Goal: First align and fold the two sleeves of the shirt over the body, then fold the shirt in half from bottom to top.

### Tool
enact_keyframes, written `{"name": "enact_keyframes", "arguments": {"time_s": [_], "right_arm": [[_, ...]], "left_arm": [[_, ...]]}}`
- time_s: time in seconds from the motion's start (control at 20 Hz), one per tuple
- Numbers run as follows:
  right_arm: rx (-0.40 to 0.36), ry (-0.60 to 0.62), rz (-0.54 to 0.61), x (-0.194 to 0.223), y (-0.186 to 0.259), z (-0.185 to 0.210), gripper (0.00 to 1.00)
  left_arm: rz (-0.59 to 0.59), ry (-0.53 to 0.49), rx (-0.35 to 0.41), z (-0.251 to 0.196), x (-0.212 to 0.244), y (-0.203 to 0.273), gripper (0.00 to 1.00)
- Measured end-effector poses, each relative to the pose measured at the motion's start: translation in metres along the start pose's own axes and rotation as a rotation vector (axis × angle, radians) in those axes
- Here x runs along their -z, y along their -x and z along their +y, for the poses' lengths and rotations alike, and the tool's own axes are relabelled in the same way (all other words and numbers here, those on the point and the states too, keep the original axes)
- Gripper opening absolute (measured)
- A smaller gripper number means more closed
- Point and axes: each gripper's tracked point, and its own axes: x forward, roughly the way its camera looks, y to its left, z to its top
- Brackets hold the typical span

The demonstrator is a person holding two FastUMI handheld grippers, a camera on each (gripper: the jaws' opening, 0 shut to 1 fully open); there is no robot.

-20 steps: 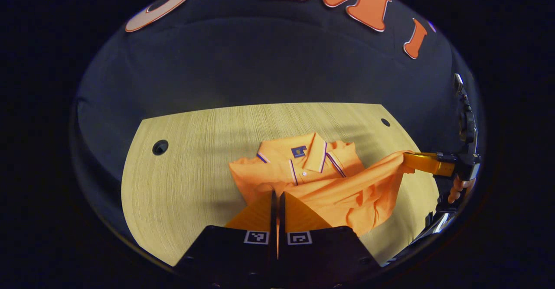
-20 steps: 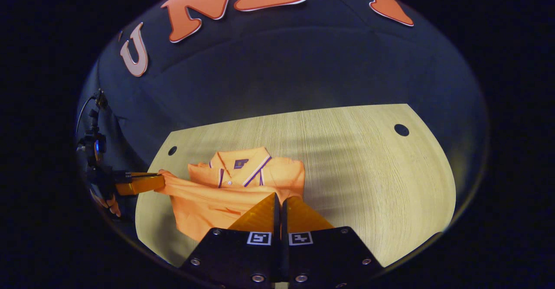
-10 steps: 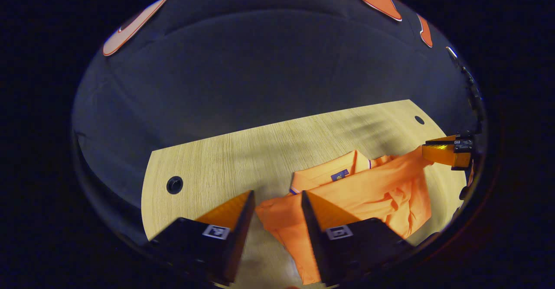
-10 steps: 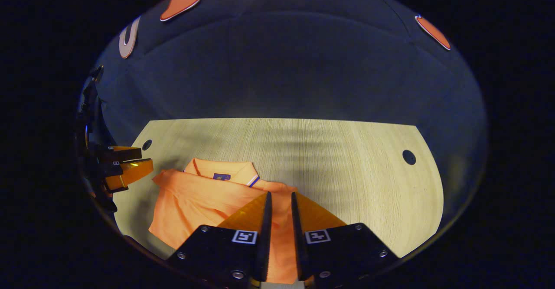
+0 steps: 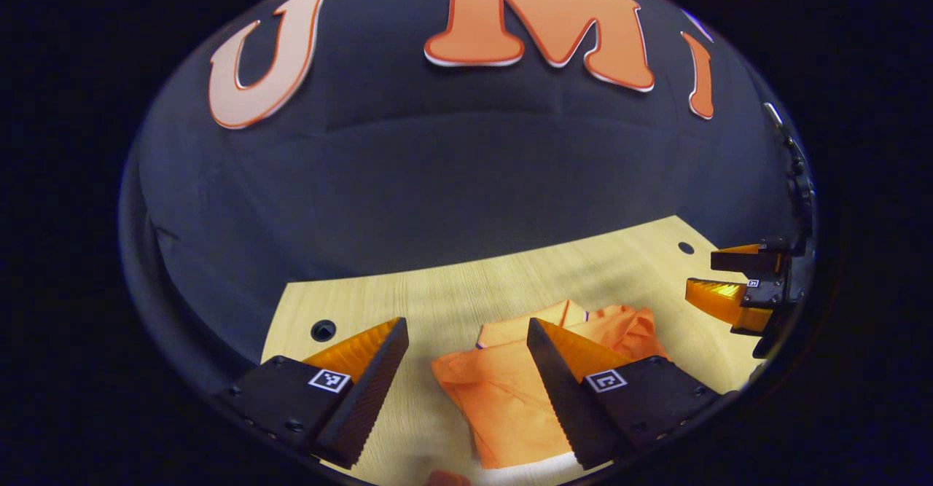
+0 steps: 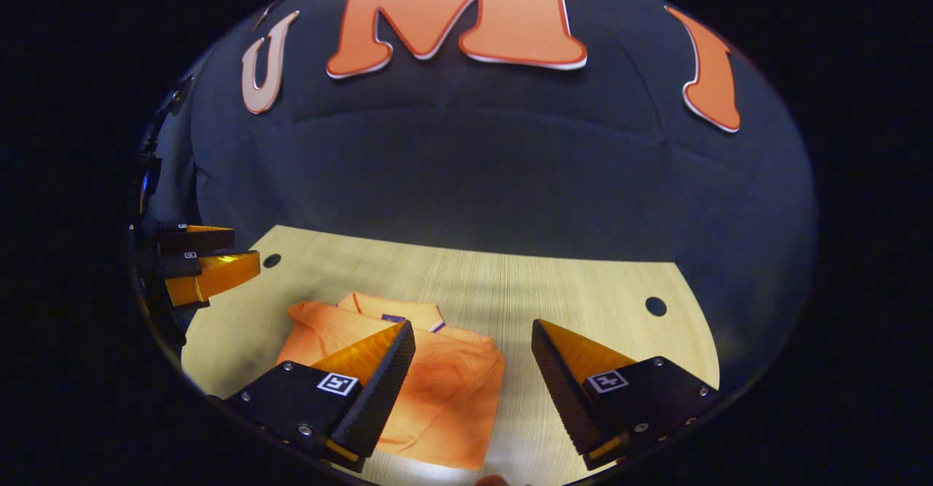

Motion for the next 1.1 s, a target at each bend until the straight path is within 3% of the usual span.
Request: {"name": "enact_keyframes", "arguments": {"time_s": [0.4,1.1], "right_arm": [[0.015,0.076,-0.23,-0.04,0.112,0.005,0.98],[-0.043,0.092,-0.49,-0.044,0.253,0.028,0.99]], "left_arm": [[-0.187,0.047,-0.032,-0.035,-0.026,0.123,1.0],[-0.475,0.104,-0.125,-0.049,-0.024,0.278,1.0]]}}
